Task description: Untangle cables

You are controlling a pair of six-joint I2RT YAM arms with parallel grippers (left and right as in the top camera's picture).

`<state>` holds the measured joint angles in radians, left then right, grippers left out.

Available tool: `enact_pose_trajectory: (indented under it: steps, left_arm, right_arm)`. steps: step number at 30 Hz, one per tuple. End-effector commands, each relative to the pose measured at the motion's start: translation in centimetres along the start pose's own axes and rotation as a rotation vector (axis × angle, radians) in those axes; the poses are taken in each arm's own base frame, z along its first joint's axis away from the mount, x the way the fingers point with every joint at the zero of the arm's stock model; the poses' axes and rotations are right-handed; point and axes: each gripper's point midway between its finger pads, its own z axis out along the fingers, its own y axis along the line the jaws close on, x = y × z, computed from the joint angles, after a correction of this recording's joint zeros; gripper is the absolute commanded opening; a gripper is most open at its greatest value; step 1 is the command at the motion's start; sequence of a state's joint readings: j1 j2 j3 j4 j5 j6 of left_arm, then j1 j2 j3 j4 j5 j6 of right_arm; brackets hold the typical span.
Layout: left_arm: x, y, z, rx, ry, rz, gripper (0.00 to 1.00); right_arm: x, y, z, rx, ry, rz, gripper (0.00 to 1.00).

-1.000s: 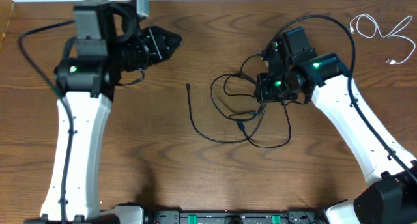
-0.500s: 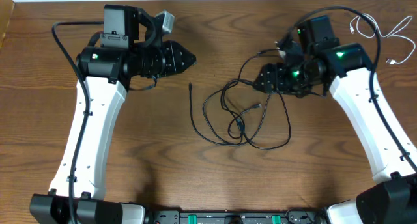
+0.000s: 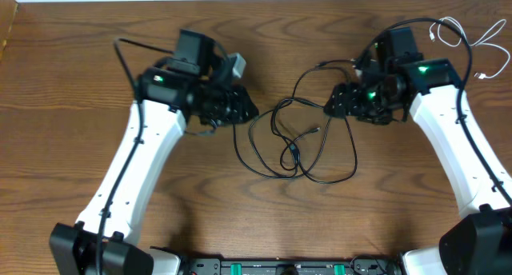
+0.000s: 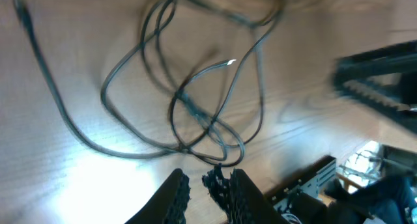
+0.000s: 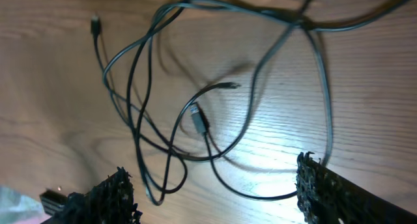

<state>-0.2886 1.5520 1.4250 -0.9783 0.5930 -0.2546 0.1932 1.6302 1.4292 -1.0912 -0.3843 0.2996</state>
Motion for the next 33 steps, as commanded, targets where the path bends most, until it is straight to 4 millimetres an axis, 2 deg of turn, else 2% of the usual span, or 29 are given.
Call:
enact_pose_trajectory:
  steps: [1, 8, 16, 22, 28, 33]
  left_arm:
    - [1.2, 1.8, 2.5, -0.105, 0.024, -0.13, 0.22]
    - [2.8, 0.6, 6.1, -0.08, 0.04, -0.12, 0.22]
    - [3.5, -0.7, 7.6, -0.086, 0.037, -0.056, 0.23]
    - [4.8, -2.9, 8.9, -0.067, 0.06, 0.017, 0.28]
    - [7.0, -3.3, 11.7, -0.142, 0.109, 0.054, 0.28]
    - [8.1, -3.2, 13.9, -0.16, 0.156, 0.066, 0.28]
  right_arm:
    - [-0.5, -1.3, -0.1, 0.019, -0.009, 0.021, 0.78]
    - [-0.6, -1.8, -0.3, 0.023, -0.013, 0.027, 0.78]
    - [-0.6, -1.8, -0.3, 0.023, -0.013, 0.027, 0.78]
    - [-0.6, -1.8, -0.3, 0.023, -0.013, 0.027, 0.79]
    - [-0.6, -1.8, -0.3, 0.023, -0.012, 0.023, 0.79]
    - [-0.6, -2.0, -0.3, 0.03, -0.011, 0.021, 0.79]
